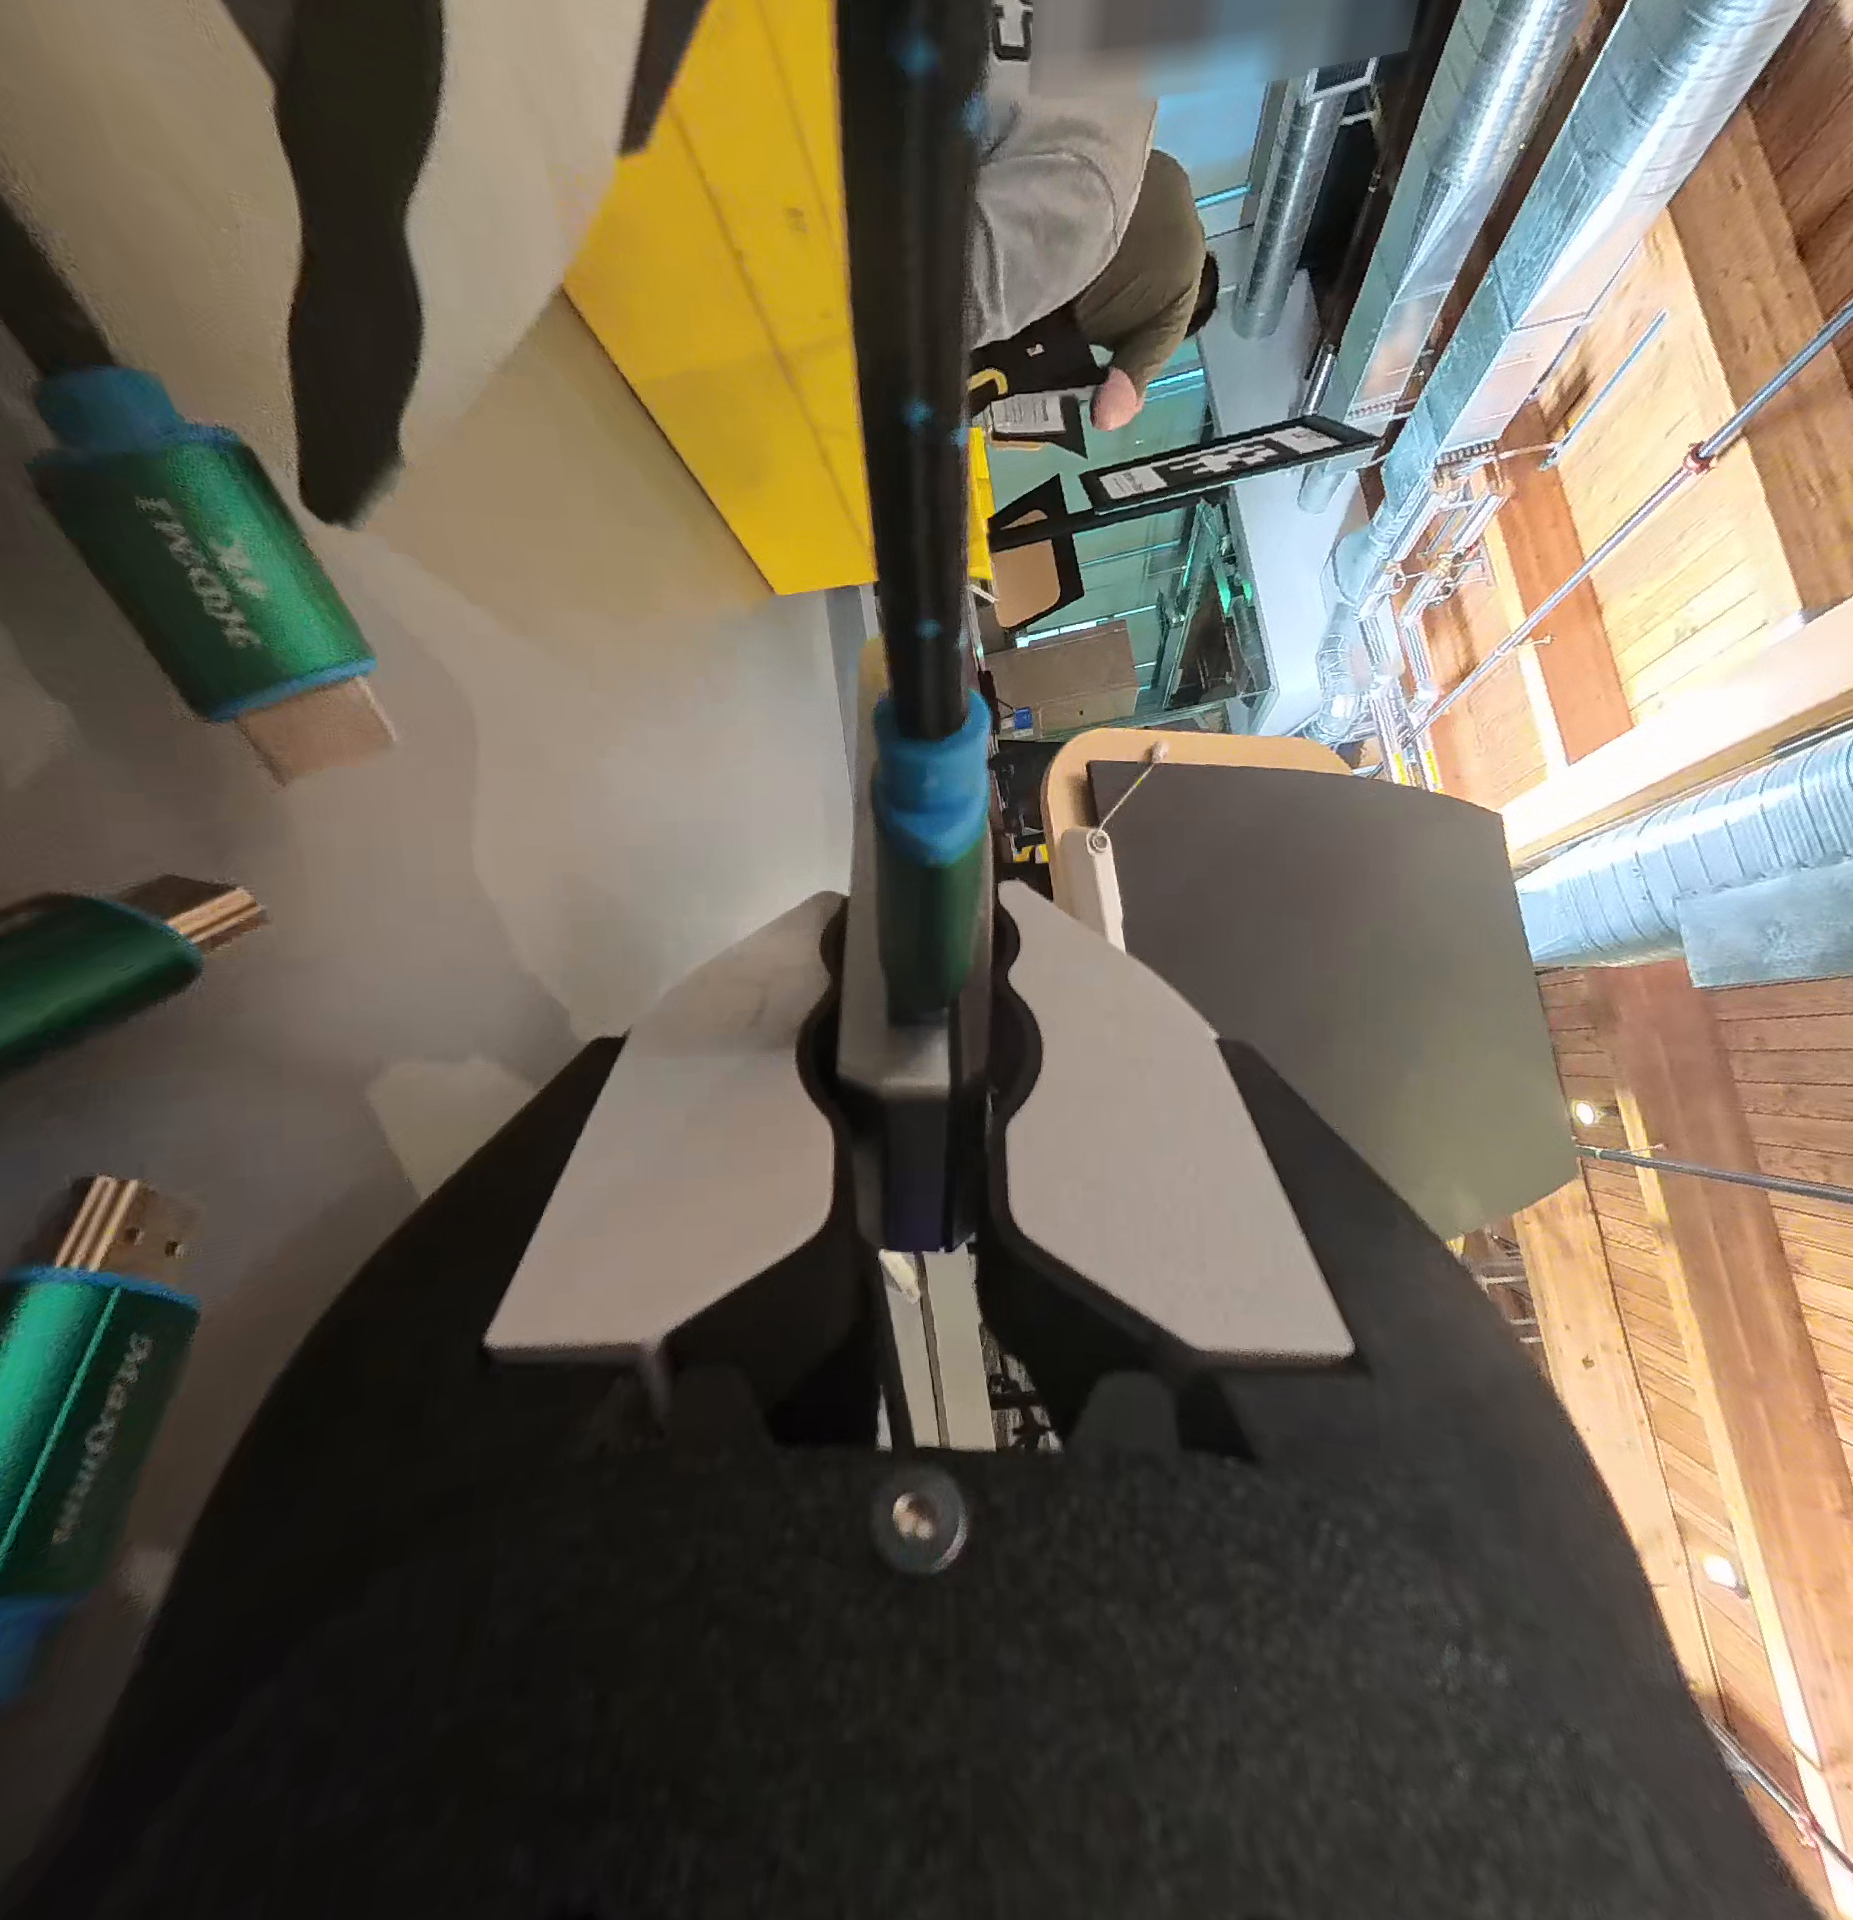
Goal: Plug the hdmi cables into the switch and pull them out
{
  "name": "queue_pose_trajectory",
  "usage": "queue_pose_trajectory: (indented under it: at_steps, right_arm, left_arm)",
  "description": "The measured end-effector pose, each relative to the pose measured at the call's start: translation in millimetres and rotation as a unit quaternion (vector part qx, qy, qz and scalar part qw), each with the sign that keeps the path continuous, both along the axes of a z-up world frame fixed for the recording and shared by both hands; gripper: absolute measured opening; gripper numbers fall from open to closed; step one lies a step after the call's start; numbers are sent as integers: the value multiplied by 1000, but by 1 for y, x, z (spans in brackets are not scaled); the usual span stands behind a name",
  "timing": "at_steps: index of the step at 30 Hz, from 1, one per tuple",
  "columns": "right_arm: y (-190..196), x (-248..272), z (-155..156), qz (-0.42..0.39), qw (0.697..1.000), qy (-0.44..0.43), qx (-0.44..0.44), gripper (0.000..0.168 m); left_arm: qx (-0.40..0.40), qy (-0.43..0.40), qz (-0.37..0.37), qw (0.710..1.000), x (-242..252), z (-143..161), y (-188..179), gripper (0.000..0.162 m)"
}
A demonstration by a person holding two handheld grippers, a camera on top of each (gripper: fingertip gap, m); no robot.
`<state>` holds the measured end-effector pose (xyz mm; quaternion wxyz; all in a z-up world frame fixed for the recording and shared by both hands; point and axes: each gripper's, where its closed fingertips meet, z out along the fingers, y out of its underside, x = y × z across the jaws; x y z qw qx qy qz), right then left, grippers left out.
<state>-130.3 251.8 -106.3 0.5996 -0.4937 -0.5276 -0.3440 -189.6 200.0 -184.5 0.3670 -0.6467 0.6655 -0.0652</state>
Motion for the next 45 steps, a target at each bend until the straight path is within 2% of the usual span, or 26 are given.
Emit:
queue_pose_trajectory:
  at_steps: [3,4,7,11,13,15,17,20,25,29,34,40,45]
  right_arm:
    - [0,1,1,0,1000,3,0,22]
    - [0,1,2,0,1000,6,1,23]
    - [0,2,2,-1,1000,-2,5,23]
    - [-4,-1,8,6,1000,4,20,22]
    - [-8,-2,14,14,999,8,34,22]
    - [-13,-5,22,20,998,5,57,23]
    - [-17,-9,29,16,997,-16,78,22]
    - [-21,-17,25,7,994,-63,87,23]
    - [-23,-21,22,-2,993,-87,83,23]
    - [-23,-24,19,-2,991,-102,85,23]
    - [-24,-26,17,0,987,-126,96,23]
    - [-23,-28,12,-1,982,-157,109,23]
    - [-19,-24,6,3,986,-144,88,22]
  left_arm:
    - [53,9,-32,998,5,0,5,33]
    - [69,16,-43,997,6,-1,5,22]
    - [76,25,-28,996,7,2,10,20]
    - [-81,-64,20,994,8,28,5,20]
    - [-200,-135,40,970,7,50,2,20]
    - [-311,-191,56,929,6,70,1,19]
    - [-377,-203,64,901,5,78,0,19]
    - [-433,-197,69,877,6,82,-4,19]
    - [-427,-131,107,888,-2,73,-1,19]
    - [-411,-85,96,903,-4,74,-5,19]
    - [-407,-34,106,906,-8,69,-1,19]
    - [-421,4,103,901,-7,57,1,18]
    - [-420,-6,92,903,-3,44,-1,18]
